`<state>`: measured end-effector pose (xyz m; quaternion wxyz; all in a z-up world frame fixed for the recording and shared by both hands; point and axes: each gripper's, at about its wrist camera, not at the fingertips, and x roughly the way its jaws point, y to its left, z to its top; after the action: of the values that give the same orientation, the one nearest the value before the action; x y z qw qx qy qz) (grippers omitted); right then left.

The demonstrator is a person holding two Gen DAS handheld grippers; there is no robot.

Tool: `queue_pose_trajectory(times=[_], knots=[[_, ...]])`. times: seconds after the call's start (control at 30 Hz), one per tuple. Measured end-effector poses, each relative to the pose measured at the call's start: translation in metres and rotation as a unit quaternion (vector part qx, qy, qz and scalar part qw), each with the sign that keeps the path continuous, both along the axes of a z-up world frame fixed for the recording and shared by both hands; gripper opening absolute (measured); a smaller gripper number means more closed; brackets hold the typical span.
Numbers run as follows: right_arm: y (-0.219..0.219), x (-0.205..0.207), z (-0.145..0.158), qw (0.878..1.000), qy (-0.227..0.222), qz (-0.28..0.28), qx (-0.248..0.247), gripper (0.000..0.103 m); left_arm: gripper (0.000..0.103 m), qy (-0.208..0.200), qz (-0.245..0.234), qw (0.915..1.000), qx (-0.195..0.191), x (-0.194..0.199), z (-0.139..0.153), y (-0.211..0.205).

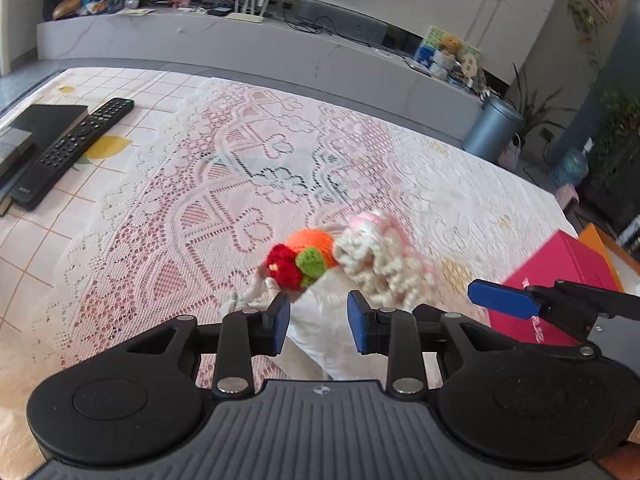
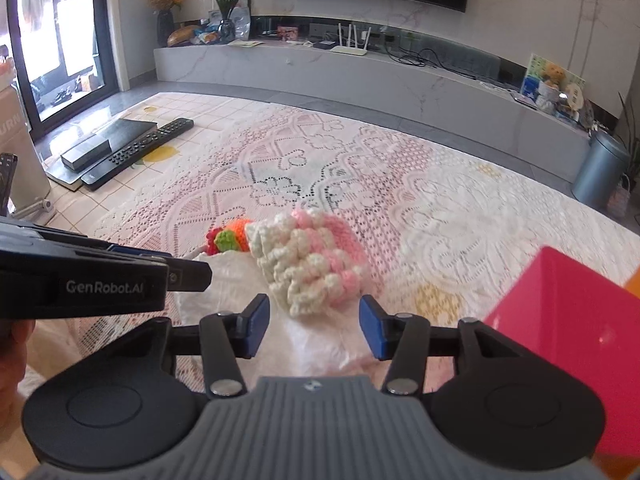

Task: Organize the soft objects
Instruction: 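Grasp the bouquet's white wrapping with the left tool while the right tool grasps the crocheted flowers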

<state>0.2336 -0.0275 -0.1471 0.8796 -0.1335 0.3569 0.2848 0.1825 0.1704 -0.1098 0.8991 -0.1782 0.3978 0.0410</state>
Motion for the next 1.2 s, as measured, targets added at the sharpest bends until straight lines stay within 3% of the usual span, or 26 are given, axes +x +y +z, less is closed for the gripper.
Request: queue_pose_trajectory(times=[0.27,0.4,0.47,0.53,0.63,0.73,0.97,1.07,1.13,1.2], knots=[[0.03,0.022,-0.022,0.999,-0.003,0.025,-0.029,0.055,0.036,0.011,0.035,0.9982,-0.048,-0.002,-0.014,0.019],[0.03,0.025,-0.024,0.999,0.003,0.028,-0.026,0.035,0.037,0.007,0.032,0.9983,-0.049,-0.004,-0.013,0.017],[0.027,0.023,-0.02,0.999,-0.002,0.035,-0.023,0.022,0.041,0.006,0.032,0.9983,-0.049,-0.006,-0.011,0.016],[0.023,0.016,-0.011,0.999,-0.023,0.036,-0.018,0.015,0.048,0.002,0.035,0.998,-0.054,-0.01,-0.009,0.015],[0.009,0.004,0.006,0.999,-0.046,0.014,-0.005,0.013,0.056,0.009,0.044,0.9956,-0.082,-0.022,-0.008,0.014],[-0.006,-0.004,0.006,0.999,-0.032,-0.018,0.004,0.013,0.058,0.034,0.04,0.9924,-0.111,-0.028,-0.016,0.008],[-0.016,-0.013,-0.032,0.999,0.027,-0.032,0.02,0.013,0.058,0.008,0.025,0.9951,-0.095,-0.023,-0.018,-0.007],[-0.018,-0.014,-0.035,0.999,0.028,-0.032,0.025,0.013,0.055,0.021,0.025,0.9945,-0.099,-0.013,-0.025,-0.01],[-0.02,-0.013,-0.035,0.999,0.031,-0.03,0.029,0.013,0.038,0.011,0.017,0.9952,-0.096,-0.01,-0.025,-0.014],[-0.022,-0.012,-0.035,0.998,0.036,-0.032,0.035,0.013,0.028,-0.018,-0.003,0.997,-0.075,-0.012,-0.018,-0.024]])
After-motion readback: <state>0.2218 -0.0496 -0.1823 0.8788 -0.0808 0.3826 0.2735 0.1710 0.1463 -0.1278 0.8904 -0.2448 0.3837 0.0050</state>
